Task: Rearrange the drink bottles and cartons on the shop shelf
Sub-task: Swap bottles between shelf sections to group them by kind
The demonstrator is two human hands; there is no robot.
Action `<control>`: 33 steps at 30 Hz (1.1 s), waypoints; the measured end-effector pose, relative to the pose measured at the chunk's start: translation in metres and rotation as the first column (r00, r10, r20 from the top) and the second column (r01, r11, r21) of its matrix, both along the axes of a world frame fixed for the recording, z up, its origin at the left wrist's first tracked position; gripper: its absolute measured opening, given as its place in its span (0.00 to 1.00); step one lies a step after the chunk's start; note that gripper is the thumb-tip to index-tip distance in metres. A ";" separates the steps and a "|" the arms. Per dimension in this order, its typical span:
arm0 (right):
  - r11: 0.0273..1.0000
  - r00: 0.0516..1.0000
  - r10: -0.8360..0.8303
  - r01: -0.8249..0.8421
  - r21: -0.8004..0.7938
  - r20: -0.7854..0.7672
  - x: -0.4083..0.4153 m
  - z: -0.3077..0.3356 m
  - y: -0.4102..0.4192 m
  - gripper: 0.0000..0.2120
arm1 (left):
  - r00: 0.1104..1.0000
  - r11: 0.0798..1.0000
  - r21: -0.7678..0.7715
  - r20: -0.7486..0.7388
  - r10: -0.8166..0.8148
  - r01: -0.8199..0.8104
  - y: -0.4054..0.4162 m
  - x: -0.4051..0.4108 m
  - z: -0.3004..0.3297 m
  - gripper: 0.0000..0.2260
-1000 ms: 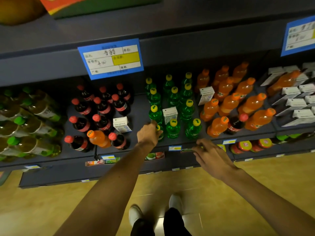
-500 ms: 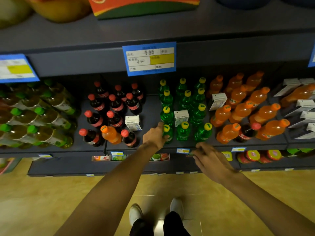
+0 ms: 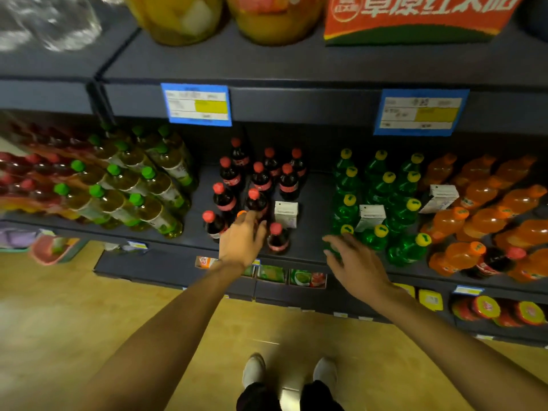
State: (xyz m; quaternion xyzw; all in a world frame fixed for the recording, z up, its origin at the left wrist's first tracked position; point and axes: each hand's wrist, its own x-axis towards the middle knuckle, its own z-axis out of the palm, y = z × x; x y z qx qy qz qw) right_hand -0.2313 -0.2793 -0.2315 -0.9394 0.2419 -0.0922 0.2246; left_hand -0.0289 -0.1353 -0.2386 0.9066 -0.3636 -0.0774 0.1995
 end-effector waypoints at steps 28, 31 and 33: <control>0.786 0.827 -0.555 0.487 0.381 0.088 0.096 0.020 0.084 0.11 | 0.903 0.923 0.158 -0.317 -0.290 0.351 0.001 0.095 -0.032 0.08; 0.776 0.823 -0.562 0.491 0.395 0.082 0.099 0.021 0.089 0.12 | 0.886 0.876 0.214 -0.281 -0.368 0.432 0.004 0.093 -0.035 0.17; 0.766 0.821 -0.566 0.487 0.419 0.081 0.100 0.022 0.094 0.12 | 0.886 0.840 0.295 -0.239 -0.397 0.456 0.009 0.091 -0.036 0.22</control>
